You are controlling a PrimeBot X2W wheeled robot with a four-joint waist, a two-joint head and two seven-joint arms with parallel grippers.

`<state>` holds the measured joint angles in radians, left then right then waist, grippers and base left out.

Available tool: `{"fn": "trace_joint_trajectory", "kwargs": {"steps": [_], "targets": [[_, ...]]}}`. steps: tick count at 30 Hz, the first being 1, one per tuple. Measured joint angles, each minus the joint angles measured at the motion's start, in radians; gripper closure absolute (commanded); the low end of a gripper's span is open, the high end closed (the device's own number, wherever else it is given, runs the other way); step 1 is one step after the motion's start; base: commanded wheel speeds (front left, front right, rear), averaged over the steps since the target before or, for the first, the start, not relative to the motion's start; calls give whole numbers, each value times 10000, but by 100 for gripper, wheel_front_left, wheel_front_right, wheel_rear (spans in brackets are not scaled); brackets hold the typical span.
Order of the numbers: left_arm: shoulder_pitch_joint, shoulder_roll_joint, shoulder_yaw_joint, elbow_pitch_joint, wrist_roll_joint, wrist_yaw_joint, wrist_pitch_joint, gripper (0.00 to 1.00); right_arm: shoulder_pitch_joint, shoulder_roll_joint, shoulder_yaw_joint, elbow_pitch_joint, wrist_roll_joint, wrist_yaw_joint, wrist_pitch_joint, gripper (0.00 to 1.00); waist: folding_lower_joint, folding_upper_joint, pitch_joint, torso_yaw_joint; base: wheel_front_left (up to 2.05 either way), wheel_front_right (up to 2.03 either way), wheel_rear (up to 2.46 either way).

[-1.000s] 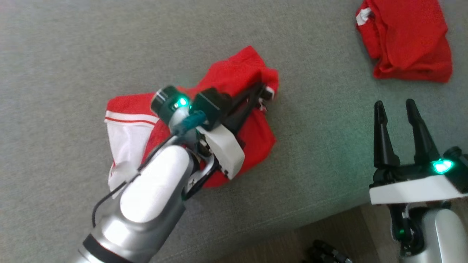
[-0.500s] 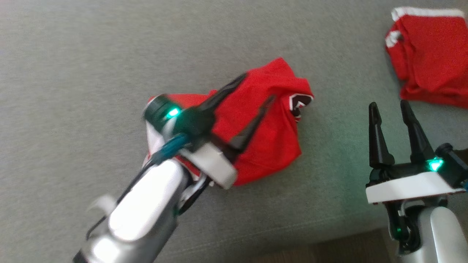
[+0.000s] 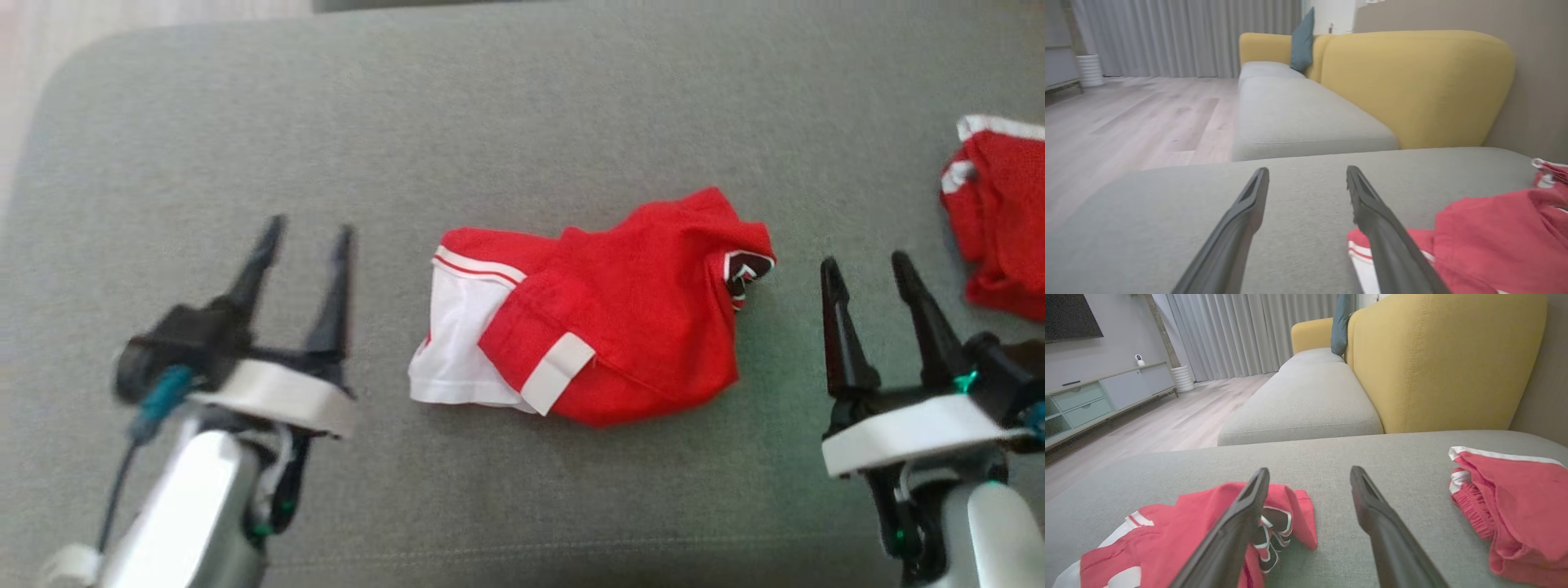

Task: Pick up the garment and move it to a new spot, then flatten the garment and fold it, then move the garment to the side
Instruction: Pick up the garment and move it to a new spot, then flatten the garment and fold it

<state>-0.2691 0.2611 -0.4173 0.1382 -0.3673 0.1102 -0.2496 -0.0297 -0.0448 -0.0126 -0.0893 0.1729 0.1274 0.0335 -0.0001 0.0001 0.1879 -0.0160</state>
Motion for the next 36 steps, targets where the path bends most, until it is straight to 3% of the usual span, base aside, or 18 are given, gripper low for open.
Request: {"fn": "trace_joint_trajectory", "kwargs": {"steps": [8, 12, 36], "targets": [[988, 270, 1020, -215, -121, -59, -31, 0, 462, 0, -8, -46, -171, 0, 272, 0, 0, 0, -560, 360, 0, 0, 0], [1371, 282, 1011, -163, 13, -234, -31, 0, 663, 0, -10, -79, -159, 0, 307, 0, 0, 0, -784, 374, 0, 0, 0], [1830, 213, 723, -6, 334, -219, -31, 0, 1238, 2, 52, -167, -142, 0, 552, 0, 0, 0, -1266, 294, 0, 0, 0]]}}
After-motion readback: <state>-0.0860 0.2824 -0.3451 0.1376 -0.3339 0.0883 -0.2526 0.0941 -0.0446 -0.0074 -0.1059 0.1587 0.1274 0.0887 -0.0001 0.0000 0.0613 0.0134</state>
